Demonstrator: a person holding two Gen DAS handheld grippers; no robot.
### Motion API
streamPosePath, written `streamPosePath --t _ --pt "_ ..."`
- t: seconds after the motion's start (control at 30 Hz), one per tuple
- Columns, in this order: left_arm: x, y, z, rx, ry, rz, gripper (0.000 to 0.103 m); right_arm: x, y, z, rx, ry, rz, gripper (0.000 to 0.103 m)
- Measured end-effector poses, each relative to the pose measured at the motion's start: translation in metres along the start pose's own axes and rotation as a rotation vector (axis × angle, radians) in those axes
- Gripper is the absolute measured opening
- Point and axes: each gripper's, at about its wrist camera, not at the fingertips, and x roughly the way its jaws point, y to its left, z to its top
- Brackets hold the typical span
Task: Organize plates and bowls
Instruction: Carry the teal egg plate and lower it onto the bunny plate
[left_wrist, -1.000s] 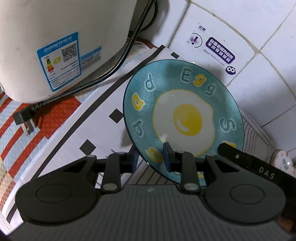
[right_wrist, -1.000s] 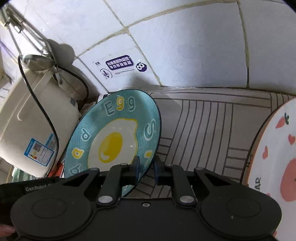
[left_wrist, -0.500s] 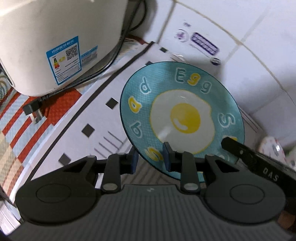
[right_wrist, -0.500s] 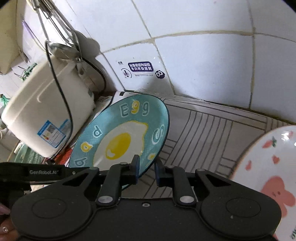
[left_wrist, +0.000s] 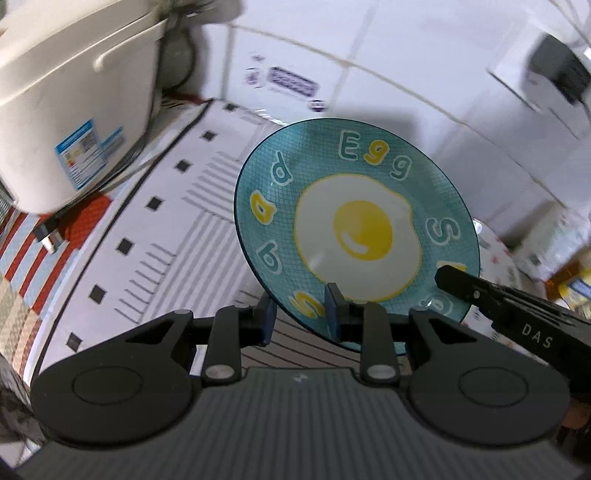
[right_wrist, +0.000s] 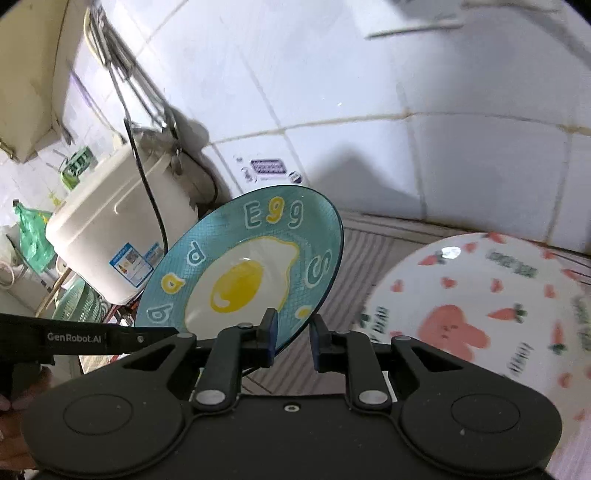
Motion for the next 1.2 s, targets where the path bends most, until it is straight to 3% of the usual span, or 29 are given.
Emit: streamPosePath --t 0.3,0.6,0.83,1.2 --pt "0.008 -0.061 -0.011 0.140 0.055 -0.103 0.026 -0.060 -0.036 -0.023 0.094 -0.083 -0.104 0.023" --pt "0.033 -0.103 -0.021 0.214 0.127 -0.188 0.026 -0.096 -0.073 -0.045 0.175 -0.111 -0.222 0.024" --pt "0.050 -0.119 -0.021 0.225 0.193 -0.195 0.026 -0.101 -0.086 -0.052 0.185 -0.093 -0.279 0.025" --pt "0.065 -0.130 -0.014 0.260 0.263 -0.175 0.027 -0.098 -0.103 -0.056 0.232 -0.062 -0.286 0.025"
